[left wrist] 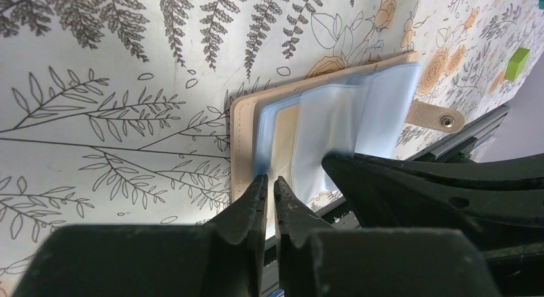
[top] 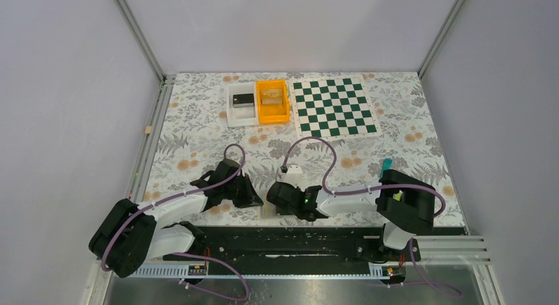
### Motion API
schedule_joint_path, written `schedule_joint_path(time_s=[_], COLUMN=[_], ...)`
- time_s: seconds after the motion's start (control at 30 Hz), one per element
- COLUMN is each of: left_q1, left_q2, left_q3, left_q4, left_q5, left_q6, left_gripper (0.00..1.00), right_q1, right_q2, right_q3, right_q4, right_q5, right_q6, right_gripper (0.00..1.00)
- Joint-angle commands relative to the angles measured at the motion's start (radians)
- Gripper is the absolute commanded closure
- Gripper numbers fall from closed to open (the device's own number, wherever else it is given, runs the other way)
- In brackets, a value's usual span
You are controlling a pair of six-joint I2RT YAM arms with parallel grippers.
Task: Take the credit cards out of the card holder
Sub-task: Remove the credit card from the card holder.
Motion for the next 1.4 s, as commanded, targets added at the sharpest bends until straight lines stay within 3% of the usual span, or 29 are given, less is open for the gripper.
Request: schedule_joint_path(time_s=[0.0,0.3,0.63,1.37], left_q1=[-0.005,-0.005,-0.005,-0.006], left_q2=[-0.038,-0.104,-0.04,0.016], left_q3=[0.027,0.026,0.058,0.083], left_q4=[-0.042,0.011,-0.029,-0.047], left_q5=[-0.02,0.008,-0.038,-0.028], left_q6=[0.018,-0.001,0.006,0.027], left_gripper=[0.9,0.78,0.87,0.87], right_q1=[-0.012,-0.062,-0.127,-0.155], right_q2=[-0.011,-0.083,-0.05,-0.078], right_q3=[-0.105,-0.307,-0.459,-0.486], right_q4=[0.11,0.487,0.881,1.073], right_q5=[-0.013,-0.109,-0.262,-0.363], right_q6=[0.031,0.055,0.1,0.022], right_gripper=[0.97,0.98,1.0,1.0])
